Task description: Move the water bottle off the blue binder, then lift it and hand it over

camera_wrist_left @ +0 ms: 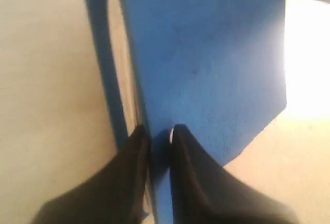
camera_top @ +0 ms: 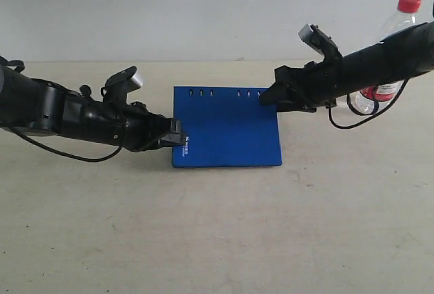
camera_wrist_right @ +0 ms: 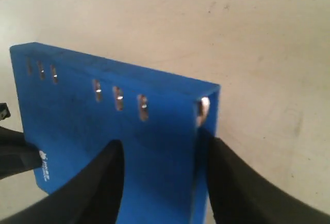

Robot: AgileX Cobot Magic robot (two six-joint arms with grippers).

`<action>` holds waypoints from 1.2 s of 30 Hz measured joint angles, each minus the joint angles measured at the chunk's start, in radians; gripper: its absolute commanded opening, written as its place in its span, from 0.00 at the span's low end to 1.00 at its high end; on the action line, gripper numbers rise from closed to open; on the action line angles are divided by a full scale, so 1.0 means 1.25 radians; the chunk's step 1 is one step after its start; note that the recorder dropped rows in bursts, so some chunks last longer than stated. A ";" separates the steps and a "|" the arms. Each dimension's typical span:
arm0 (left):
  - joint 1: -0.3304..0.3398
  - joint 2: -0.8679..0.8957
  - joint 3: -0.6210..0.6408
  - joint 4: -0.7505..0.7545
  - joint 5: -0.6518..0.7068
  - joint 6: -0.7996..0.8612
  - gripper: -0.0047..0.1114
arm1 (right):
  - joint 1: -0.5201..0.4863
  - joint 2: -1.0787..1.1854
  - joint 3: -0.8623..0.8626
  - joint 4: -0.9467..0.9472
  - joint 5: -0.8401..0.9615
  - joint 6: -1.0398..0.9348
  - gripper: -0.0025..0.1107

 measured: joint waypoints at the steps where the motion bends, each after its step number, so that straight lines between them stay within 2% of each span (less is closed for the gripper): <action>1: 0.000 0.000 0.000 0.000 0.003 0.012 0.08 | 0.000 0.000 0.000 -0.001 0.000 -0.012 0.40; 5: 0.003 0.000 0.002 0.010 0.054 0.147 0.08 | -0.003 -0.031 0.000 -0.074 0.044 -0.143 0.40; 9: 0.001 0.000 0.010 0.062 0.083 0.255 0.08 | 0.002 -0.168 0.000 -0.205 0.061 -0.231 0.40; 14: 0.001 0.000 0.015 0.074 0.080 0.330 0.08 | 0.053 -0.245 -0.002 -0.455 -0.057 -0.186 0.40; 23: -0.006 -0.001 0.015 0.073 0.036 0.391 0.08 | 0.072 -0.283 -0.002 -0.520 -0.099 -0.172 0.42; 27: -0.005 -0.003 0.015 0.080 0.034 0.402 0.08 | 0.129 -0.291 -0.002 -0.593 -0.131 -0.200 0.59; 29: -0.005 -0.006 0.015 0.098 0.032 0.405 0.08 | 0.175 -0.284 -0.002 -0.664 -0.168 -0.206 0.64; 32: -0.007 -0.008 0.015 0.120 0.029 0.409 0.08 | 0.243 -0.263 -0.002 -0.745 -0.240 -0.206 0.64; 36: -0.007 -0.008 0.017 0.169 -0.007 0.414 0.08 | 0.295 -0.221 -0.002 -0.767 -0.303 -0.169 0.64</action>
